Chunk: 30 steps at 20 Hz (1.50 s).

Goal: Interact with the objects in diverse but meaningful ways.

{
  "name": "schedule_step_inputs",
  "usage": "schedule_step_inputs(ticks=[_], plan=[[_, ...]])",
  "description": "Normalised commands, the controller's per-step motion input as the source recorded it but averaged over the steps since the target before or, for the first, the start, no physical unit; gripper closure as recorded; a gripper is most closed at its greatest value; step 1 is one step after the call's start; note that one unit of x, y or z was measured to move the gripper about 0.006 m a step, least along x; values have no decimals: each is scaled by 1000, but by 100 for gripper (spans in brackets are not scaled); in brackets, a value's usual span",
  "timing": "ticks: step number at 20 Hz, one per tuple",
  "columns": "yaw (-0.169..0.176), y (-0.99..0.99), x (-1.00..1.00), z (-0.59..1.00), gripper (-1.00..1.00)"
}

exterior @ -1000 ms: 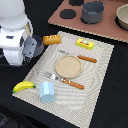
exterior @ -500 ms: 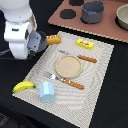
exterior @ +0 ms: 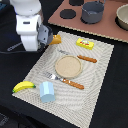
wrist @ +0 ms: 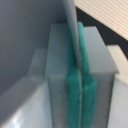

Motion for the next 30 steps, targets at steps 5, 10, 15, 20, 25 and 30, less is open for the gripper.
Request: schedule_step_inputs(ticks=[5, 10, 15, 20, 25, 30], plan=[[-6, 773, 197, 499, 100], [-7, 694, 157, 347, 100], [-2, 665, 139, 198, 100], [0, 627, 131, 47, 100], [0, 699, 179, 46, 100], [-11, 746, 309, 93, 100]])
